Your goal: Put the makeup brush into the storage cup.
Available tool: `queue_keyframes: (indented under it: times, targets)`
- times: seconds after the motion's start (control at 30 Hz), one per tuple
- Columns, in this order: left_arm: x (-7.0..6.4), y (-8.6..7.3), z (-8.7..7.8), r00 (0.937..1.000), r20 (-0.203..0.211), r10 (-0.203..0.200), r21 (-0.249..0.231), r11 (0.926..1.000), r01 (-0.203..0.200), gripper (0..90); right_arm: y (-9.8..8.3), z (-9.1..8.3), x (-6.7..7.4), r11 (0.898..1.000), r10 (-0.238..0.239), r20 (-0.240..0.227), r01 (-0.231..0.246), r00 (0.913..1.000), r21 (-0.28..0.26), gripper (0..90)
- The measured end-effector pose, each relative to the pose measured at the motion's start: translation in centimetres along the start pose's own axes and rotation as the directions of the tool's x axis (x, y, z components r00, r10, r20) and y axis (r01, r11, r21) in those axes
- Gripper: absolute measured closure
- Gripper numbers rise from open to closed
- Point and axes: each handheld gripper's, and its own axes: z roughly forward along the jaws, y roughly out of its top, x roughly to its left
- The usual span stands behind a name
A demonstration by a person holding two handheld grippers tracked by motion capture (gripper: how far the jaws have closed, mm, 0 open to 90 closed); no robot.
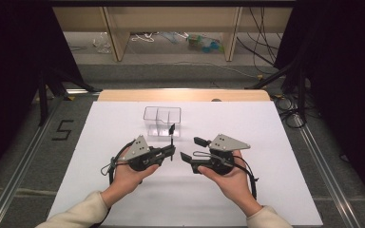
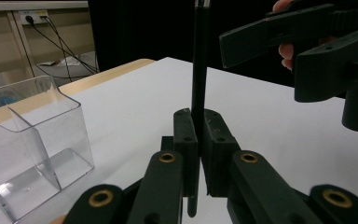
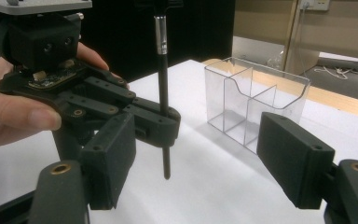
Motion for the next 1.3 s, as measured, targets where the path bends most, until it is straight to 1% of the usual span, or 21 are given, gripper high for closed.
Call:
queue_keyframes:
  times: [0.03, 0.07, 0.13, 0.17, 0.3, 0.33, 0.37, 0.43, 0.47, 0.5, 0.57, 0.6, 0.67, 0.73, 0.77, 0.87, 0.93, 1.1, 1.17, 1.23, 1.3]
  targets:
    - [0.0, 0.0, 0.0, 1.0, -0.001, -0.008, 0.0, 1.0, 0.008, 85.2, 0.0, 0.0, 0.0, 1.0, -0.004, 0.002, 0.004, 1.0, -0.001, 28.7]
    - [0.1, 0.0, -0.1, 1.0, 0.001, 0.003, 0.001, 1.0, -0.003, 85.2, 0.0, -0.1, -0.1, 1.0, -0.005, 0.004, 0.005, 1.0, 0.003, 28.7]
    - [0.1, 0.0, -0.1, 1.0, 0.0, -0.001, -0.002, 1.0, 0.001, 85.3, 0.1, -0.3, -0.1, 1.0, -0.011, 0.013, 0.011, 0.9999, 0.009, 28.3]
    - [0.1, 0.1, -0.2, 1.0, -0.002, -0.001, -0.002, 1.0, 0.001, 85.2, 0.0, -0.2, -0.1, 1.0, -0.003, 0.004, 0.003, 1.0, 0.001, 27.8]
    - [0.2, 0.1, -0.3, 1.0, -0.007, -0.004, -0.004, 1.0, 0.004, 85.2, 0.0, -0.4, -0.2, 1.0, -0.013, 0.009, 0.013, 0.9999, 0.002, 27.5]
    - [0.3, 0.1, -0.4, 1.0, -0.008, -0.002, -0.004, 1.0, 0.002, 85.2, 0.0, -0.3, -0.2, 1.0, -0.009, 0.007, 0.009, 0.9999, -0.006, 27.4]
    - [0.3, 0.2, -0.4, 1.0, -0.01, -0.002, -0.005, 1.0, 0.002, 85.2, 0.1, -0.5, -0.2, 1.0, -0.016, 0.018, 0.015, 0.9997, 0.011, 27.4]
    - [0.4, 0.2, -0.5, 0.9999, -0.014, -0.005, -0.007, 1.0, 0.005, 85.2, 0.0, -0.5, -0.2, 1.0, -0.009, 0.01, 0.009, 0.9999, 0.0, 27.3]
    - [0.4, 0.2, -0.6, 0.9998, -0.016, -0.01, -0.007, 0.9999, 0.009, 85.2, 0.0, -0.6, -0.2, 1.0, -0.016, 0.014, 0.016, 0.9998, 0.003, 27.2]
    - [0.5, 0.2, -0.6, 0.9999, -0.015, -0.007, -0.009, 0.9999, 0.007, 85.2, 0.0, -0.6, -0.2, 1.0, -0.013, 0.013, 0.013, 0.9998, 0.003, 27.1]
    - [0.5, 0.2, -0.6, 0.9999, -0.01, -0.01, -0.017, 0.9998, 0.01, 85.2, 0.0, -0.7, -0.4, 1.0, -0.028, 0.021, 0.028, 0.9994, -0.004, 26.9]
    - [0.5, 0.2, -0.7, 0.9997, -0.021, -0.009, -0.009, 0.9999, 0.009, 85.2, -0.1, -0.7, -0.4, 1.0, -0.028, 0.021, 0.028, 0.9994, -0.004, 26.9]
    - [0.6, 0.3, -0.8, 0.9998, -0.02, -0.007, -0.013, 0.9999, 0.007, 85.2, -0.1, -0.8, -0.4, 1.0, -0.027, 0.025, 0.027, 0.9993, 0.004, 26.7]
    - [0.6, 0.3, -0.8, 0.9997, -0.022, -0.013, -0.013, 0.9998, 0.013, 85.2, -0.1, -0.8, -0.4, 1.0, -0.026, 0.026, 0.026, 0.9993, -0.008, 26.6]
    - [0.7, 0.3, -0.9, 0.9997, -0.023, -0.008, -0.012, 0.9999, 0.008, 85.2, -0.1, -0.8, -0.4, 1.0, -0.026, 0.022, 0.026, 0.9994, -0.013, 26.5]
    - [0.8, 0.3, -0.9, 0.9996, -0.025, -0.016, -0.014, 0.9998, 0.015, 85.3, -0.1, -1.0, -0.5, 1.0, -0.027, 0.029, 0.028, 0.9992, -0.007, 26.3]
    - [0.9, 0.3, -1.0, 0.9996, -0.028, -0.01, -0.014, 0.9999, 0.01, 85.2, -0.1, -1.1, -0.5, 1.0, -0.024, 0.03, 0.024, 0.9992, -0.007, 26.1]
    - [1.0, 0.4, -1.2, 0.9993, -0.034, -0.014, -0.02, 0.9997, 0.013, 85.2, -0.2, -1.2, -0.6, 1.0, -0.019, 0.027, 0.019, 0.9995, -0.007, 25.8]
    - [1.1, 0.4, -1.2, 0.9993, -0.033, -0.015, -0.024, 0.9996, 0.015, 85.2, -0.2, -1.3, -0.6, 1.0, -0.021, 0.033, 0.022, 0.9992, -0.004, 25.8]
    - [1.1, 0.4, -1.3, 0.9993, -0.036, -0.013, -0.019, 0.9997, 0.013, 85.2, -0.3, -1.3, -0.7, 1.0, -0.026, 0.031, 0.027, 0.9992, -0.015, 25.7]
    - [1.2, 0.4, -1.3, 0.9992, -0.038, -0.012, -0.02, 0.9997, 0.011, 85.3, -0.3, -1.4, -0.6, 1.0, -0.019, 0.034, 0.019, 0.9993, -0.019, 25.6]
